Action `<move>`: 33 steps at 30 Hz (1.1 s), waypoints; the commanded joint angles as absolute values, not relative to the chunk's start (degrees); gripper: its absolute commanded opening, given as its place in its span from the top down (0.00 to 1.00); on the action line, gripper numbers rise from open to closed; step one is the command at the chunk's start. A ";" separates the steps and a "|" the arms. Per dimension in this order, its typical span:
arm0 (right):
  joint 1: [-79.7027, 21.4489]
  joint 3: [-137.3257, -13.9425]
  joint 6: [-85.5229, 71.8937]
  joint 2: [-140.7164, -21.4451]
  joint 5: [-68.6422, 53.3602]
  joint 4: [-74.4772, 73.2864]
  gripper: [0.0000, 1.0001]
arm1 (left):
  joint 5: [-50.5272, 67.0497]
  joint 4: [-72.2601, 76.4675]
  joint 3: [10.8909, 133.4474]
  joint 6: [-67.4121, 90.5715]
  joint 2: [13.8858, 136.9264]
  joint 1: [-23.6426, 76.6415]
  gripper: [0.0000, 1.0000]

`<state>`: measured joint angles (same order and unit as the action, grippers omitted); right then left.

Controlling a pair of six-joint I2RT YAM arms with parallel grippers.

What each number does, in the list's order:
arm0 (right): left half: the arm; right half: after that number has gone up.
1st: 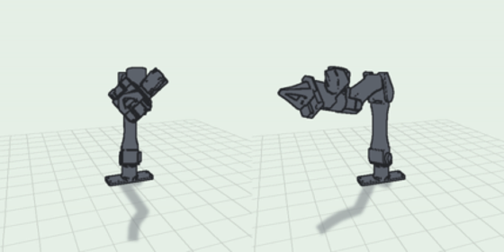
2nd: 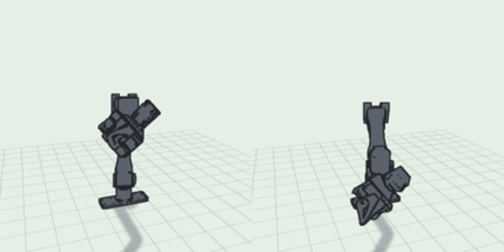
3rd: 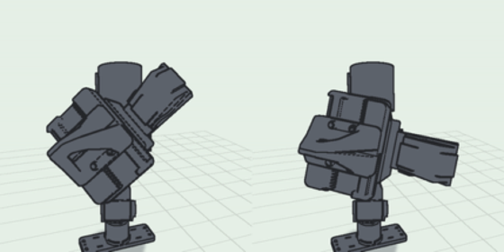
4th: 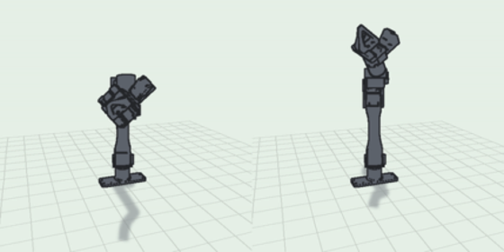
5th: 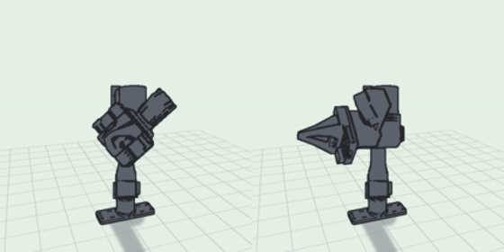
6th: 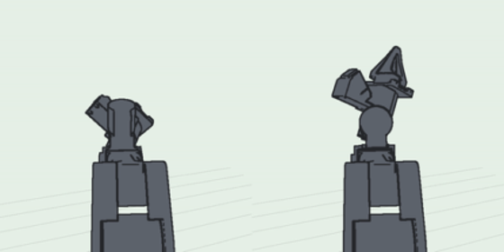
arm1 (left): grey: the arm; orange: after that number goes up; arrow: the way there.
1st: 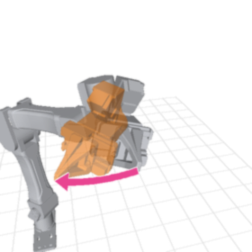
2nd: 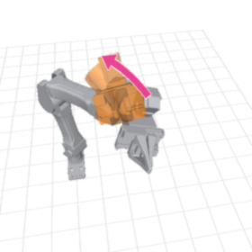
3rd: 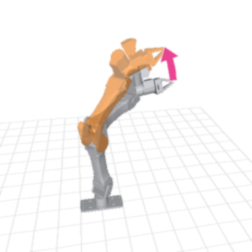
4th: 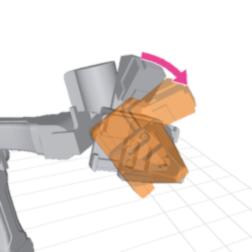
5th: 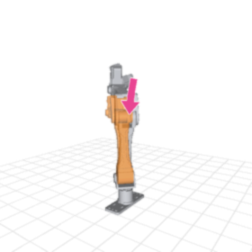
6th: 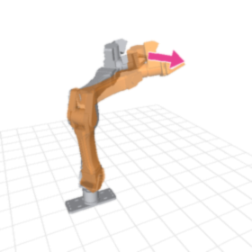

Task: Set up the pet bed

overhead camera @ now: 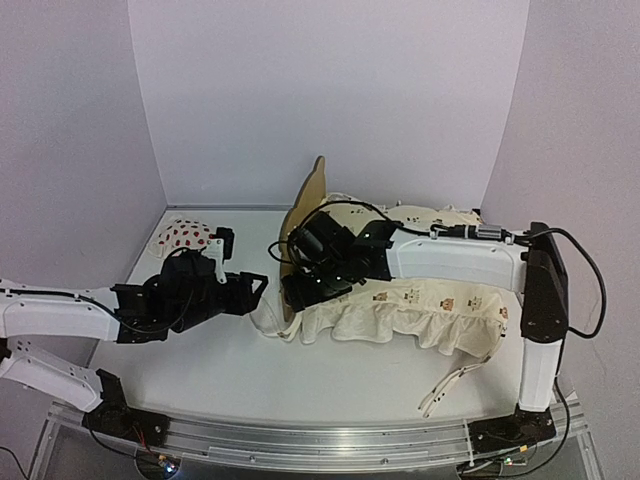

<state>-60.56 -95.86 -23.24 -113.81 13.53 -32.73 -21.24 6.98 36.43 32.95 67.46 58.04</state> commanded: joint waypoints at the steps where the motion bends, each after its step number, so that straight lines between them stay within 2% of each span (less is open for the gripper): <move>1: -61.88 -100.21 -24.01 -117.11 17.87 -34.31 0.21 | -24.16 0.33 33.55 35.09 60.88 58.10 0.45; 7: -62.87 -102.73 -23.11 -121.85 24.21 -37.24 0.31 | -24.90 -4.80 32.23 35.62 56.36 58.10 0.46; 11: -62.95 -102.87 -22.40 -123.35 24.93 -37.43 0.43 | -24.94 -5.86 32.06 35.75 55.69 58.10 0.47; 14: -63.01 -102.70 -22.09 -123.41 25.47 -37.37 0.55 | -24.78 -5.88 31.82 35.89 55.48 58.10 0.48; 20: -63.02 -101.77 -21.10 -122.09 25.88 -37.31 0.93 | -24.77 -5.65 31.68 36.01 55.66 58.11 0.51; 22: -62.99 -101.18 -20.47 -121.22 26.62 -37.14 1.00 | -24.70 -5.69 31.83 35.69 56.01 58.10 0.52; 33: -62.17 -101.22 -8.00 -108.32 31.28 -34.39 1.00 | -19.41 -4.03 35.76 28.26 59.54 58.16 0.53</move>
<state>-62.53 -101.44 -15.68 -118.01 29.00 -37.56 -22.31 -4.63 32.30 32.43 58.17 58.04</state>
